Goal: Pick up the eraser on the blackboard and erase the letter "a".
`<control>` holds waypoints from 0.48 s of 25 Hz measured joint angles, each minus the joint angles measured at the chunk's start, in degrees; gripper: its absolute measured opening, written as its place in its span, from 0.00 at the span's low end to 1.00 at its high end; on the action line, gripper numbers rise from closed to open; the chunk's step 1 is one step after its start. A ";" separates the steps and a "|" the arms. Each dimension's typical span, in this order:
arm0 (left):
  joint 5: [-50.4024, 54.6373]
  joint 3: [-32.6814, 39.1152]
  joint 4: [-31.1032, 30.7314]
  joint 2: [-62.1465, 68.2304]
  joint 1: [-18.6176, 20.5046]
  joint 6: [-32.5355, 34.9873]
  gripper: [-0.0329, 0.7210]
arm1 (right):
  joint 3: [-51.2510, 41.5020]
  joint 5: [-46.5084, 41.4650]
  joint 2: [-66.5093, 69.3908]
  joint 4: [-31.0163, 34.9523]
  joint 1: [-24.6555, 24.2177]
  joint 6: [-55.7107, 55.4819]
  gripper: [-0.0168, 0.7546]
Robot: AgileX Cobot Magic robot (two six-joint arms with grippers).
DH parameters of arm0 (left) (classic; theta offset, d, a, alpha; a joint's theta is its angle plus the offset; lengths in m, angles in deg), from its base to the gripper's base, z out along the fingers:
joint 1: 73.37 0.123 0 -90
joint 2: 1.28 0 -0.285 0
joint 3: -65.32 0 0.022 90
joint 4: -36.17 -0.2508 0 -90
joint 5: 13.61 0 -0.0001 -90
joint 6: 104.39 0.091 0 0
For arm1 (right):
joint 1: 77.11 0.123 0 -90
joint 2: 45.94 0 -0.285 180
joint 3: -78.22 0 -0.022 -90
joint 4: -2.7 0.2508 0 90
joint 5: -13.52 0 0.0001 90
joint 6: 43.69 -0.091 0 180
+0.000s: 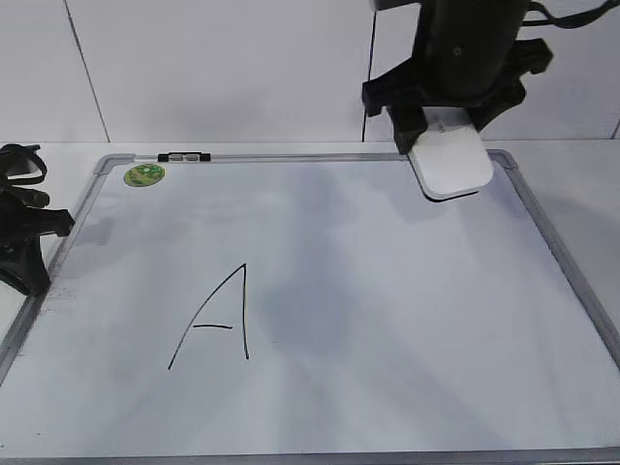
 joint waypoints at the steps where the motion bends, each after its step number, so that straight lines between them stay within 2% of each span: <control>1: 0.00 0.00 0.00 0.00 0.00 0.00 0.07 | -1.39 0.43 -1.35 -0.99 0.00 -0.77 0.70; 7: 0.00 0.00 0.00 0.00 0.00 0.00 0.06 | -10.96 2.26 -7.31 -3.69 -0.63 -4.32 0.70; 12: 0.00 0.00 0.00 0.00 0.00 0.00 0.07 | -17.00 3.50 -10.62 -2.93 -4.62 -5.33 0.70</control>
